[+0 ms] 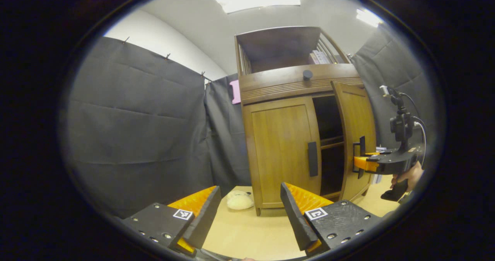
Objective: Open the right door of the double-door shoe cabinet with the right hand, and open the left door with the left hand.
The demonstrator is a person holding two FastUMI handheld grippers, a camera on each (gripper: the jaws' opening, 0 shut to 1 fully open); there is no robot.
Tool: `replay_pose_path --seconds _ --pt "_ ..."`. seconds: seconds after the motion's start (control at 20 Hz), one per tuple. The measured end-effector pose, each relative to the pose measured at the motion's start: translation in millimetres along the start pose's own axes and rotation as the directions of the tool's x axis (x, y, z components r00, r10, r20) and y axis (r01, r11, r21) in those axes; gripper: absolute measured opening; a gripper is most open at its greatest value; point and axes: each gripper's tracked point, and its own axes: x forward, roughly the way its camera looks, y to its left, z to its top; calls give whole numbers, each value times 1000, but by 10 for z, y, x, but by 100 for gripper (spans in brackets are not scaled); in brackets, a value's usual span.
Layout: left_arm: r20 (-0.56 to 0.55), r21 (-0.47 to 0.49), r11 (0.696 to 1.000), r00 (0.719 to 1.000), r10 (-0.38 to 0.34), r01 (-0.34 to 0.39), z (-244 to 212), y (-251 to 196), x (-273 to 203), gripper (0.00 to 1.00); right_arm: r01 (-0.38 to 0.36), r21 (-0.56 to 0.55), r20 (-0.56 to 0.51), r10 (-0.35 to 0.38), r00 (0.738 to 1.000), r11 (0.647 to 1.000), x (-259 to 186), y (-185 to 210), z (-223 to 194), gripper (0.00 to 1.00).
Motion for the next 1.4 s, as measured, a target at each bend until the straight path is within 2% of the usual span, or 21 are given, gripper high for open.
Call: replay_pose_path --seconds 0.2,0.25,0.35,0.7,0.85,0.95,1.0,1.05,1.1,1.25,1.4 --pt "14 -2 1000 1000 -19 19 35 -66 40 89 6 -2 -1 -6 1000 1000 -196 -80 -5 26" --pt "14 -5 1000 1000 -26 26 56 -112 19 92 10 2 -4 -10 1000 1000 -262 -159 -30 26" --pt "13 -9 999 999 -43 43 60 -197 20 89 19 2 -7 -19 1000 1000 -370 -236 -34 26" --pt "36 -10 992 992 -123 124 235 -541 158 92 49 -21 -27 -49 998 999 -687 -573 -43 26" --pt "45 -13 988 987 -153 153 267 -656 217 89 77 -31 -25 -77 997 997 -805 -700 -30 25" --pt "42 -23 985 984 -173 174 257 -732 212 89 100 -37 -25 -101 995 994 -877 -814 -45 25" --pt "41 -27 983 982 -183 184 269 -767 226 92 111 -39 -25 -112 993 993 -911 -875 -45 25" --pt "40 -29 981 981 -192 193 273 -803 222 88 119 -42 -32 -120 992 992 -945 -926 -76 25" --pt "41 -29 979 979 -201 202 291 -841 233 92 129 -48 -42 -131 991 991 -983 -974 -114 25" --pt "48 -25 975 974 -220 222 310 -924 226 92 169 -61 -51 -172 984 984 -1071 -1145 -154 24" --pt "43 -31 970 970 -241 242 312 -977 223 85 212 -34 -52 -214 975 977 -1149 -1328 -137 25"
